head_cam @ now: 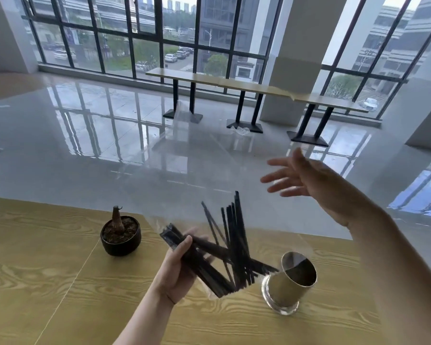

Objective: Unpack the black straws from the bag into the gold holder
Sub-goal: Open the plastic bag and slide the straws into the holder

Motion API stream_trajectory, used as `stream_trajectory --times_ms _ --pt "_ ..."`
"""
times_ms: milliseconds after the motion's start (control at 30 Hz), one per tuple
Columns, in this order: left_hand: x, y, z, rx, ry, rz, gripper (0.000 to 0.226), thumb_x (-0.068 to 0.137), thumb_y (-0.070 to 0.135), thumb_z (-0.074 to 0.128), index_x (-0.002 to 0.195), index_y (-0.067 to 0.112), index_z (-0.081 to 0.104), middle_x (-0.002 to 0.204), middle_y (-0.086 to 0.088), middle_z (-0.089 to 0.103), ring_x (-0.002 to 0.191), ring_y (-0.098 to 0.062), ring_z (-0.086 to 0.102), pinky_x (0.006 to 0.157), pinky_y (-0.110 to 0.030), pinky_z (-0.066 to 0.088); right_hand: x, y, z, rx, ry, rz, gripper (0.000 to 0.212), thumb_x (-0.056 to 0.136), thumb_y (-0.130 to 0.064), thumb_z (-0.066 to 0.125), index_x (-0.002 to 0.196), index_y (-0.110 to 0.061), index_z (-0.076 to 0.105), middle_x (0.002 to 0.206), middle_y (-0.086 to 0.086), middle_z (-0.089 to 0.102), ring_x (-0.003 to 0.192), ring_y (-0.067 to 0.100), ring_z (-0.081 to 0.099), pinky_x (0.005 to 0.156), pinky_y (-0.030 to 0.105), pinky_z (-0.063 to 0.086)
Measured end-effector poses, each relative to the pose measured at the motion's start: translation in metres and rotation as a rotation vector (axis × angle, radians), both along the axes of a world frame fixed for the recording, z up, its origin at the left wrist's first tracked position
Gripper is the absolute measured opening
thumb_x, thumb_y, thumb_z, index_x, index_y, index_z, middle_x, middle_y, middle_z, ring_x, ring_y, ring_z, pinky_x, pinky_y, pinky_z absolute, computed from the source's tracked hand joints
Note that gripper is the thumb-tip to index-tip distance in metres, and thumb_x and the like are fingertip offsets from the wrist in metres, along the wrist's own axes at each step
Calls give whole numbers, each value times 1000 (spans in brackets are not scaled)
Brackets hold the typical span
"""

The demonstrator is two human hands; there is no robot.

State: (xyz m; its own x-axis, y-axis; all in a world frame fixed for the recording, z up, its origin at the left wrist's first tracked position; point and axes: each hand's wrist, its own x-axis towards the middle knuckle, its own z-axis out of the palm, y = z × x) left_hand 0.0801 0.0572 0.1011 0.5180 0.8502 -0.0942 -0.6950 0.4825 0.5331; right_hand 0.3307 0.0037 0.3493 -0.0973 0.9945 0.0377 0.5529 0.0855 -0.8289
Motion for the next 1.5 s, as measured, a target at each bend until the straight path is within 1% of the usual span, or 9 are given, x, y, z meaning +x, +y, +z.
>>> stream_trajectory --times_ms 133,267,633,767,933,1067,1233,1400,1500 --pt "3 4 3 20 9 18 44 78 32 83 112 7 71 112 -19 73 104 -34 69 86 -45 58 -3 -20 -33 15 -293 -34 56 74 -55 78 122 -26 69 101 -11 76 89 -4 70 84 15 55" --pt "12 1 2 -29 -111 0 63 79 38 80 135 17 60 137 -17 63 124 -37 61 92 -52 56 -16 -19 -45 209 -256 -150 18 85 -15 79 85 -31 73 71 -7 76 67 1 72 69 13 52" --pt "29 -4 12 86 -249 23 71 79 20 83 143 24 53 147 -17 53 132 -38 53 109 -57 42 -24 -16 -14 468 -312 -182 23 86 -23 78 81 -43 67 65 -16 73 55 -3 69 63 20 58" --pt "28 -3 16 39 -301 71 66 73 15 87 134 22 62 135 -15 64 129 -36 57 96 -54 52 -24 -17 -13 438 -293 -135 6 83 -45 74 82 -43 68 66 -16 75 58 -3 70 66 26 60" --pt "27 0 27 -46 -300 180 36 78 17 79 113 22 74 119 -7 71 122 -29 64 94 -50 55 12 -33 -29 520 -37 -327 63 75 -76 64 124 -37 62 106 -21 75 97 -2 71 80 16 53" --pt "22 1 31 -75 -326 216 23 91 19 60 108 22 76 118 -6 72 121 -28 65 100 -48 53 7 -49 -80 284 133 -223 49 87 -57 66 125 -26 65 114 -7 75 105 14 71 86 37 60" --pt "30 -2 31 -60 -336 165 26 89 22 61 114 22 70 121 -7 69 122 -28 63 105 -51 48 -18 -35 -100 304 50 -259 10 85 -29 74 82 -21 79 78 -9 72 69 9 66 60 27 55" --pt "28 -3 26 -75 -368 179 29 87 22 62 115 22 69 127 -8 67 121 -29 64 98 -53 53 -10 -30 -94 247 325 -256 3 79 -15 80 79 -18 80 70 5 74 56 19 61 48 28 51" --pt "27 -1 24 -81 -371 192 26 89 22 61 113 22 69 122 -5 69 122 -29 64 98 -53 52 -12 -27 -94 172 210 -179 8 84 -13 79 76 -16 80 72 6 73 60 20 59 50 29 50"
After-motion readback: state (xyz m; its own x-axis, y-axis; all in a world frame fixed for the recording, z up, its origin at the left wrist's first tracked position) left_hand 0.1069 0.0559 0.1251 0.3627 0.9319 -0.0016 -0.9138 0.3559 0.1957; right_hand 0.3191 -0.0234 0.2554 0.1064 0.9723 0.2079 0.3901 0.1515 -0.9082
